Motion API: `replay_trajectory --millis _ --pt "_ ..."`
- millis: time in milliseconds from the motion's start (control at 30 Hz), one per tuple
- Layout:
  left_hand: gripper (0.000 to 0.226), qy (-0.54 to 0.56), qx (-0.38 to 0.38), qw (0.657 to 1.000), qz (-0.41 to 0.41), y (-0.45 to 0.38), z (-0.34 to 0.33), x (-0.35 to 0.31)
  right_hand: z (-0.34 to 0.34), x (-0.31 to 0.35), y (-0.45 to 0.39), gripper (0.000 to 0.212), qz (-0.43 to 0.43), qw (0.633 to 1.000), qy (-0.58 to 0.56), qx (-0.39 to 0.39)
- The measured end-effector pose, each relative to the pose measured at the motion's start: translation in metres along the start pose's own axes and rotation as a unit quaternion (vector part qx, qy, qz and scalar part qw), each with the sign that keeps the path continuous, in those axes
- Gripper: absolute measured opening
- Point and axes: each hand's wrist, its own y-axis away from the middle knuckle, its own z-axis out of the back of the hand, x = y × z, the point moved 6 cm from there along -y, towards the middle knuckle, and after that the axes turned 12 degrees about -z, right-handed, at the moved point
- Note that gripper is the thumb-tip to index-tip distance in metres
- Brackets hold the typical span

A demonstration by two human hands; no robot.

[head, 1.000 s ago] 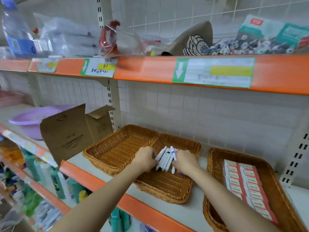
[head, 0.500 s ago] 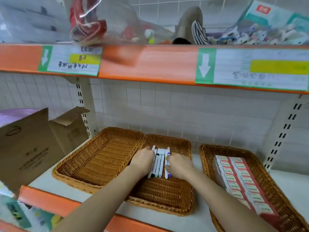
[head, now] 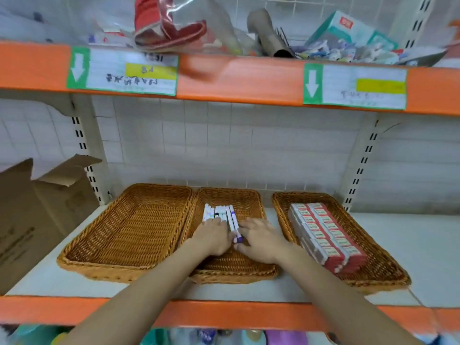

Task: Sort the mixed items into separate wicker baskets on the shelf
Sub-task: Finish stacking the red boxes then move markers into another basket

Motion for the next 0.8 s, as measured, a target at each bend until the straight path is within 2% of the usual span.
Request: replay_trajectory --millis 100,200,400,533,800 --pt "0.064 0.042 0.035 0.998 -0.024 -0.004 -0.008 -0.013 0.000 -0.009 0.022 0.076 -0.008 0.997 -0.061 0.037" --pt "0.066 0.067 0.033 0.996 -0.050 -0.006 -0.006 -0.035 -0.001 -0.028 0.042 0.085 -0.032 0.994 -0.083 0.057" --pt "0.058 0.061 -0.007 0.994 -0.085 0.000 0.008 -0.089 0.001 -0.074 0.088 0.083 -0.073 0.991 -0.104 0.046" --pt "0.063 0.057 -0.037 0.993 -0.093 0.008 0.016 -0.137 -0.003 -0.111 0.129 0.081 -0.105 0.989 -0.097 0.042" --pt "0.066 0.036 -0.035 0.993 -0.110 0.024 -0.004 -0.258 -0.022 -0.197 0.211 0.077 -0.142 0.986 -0.088 0.027"
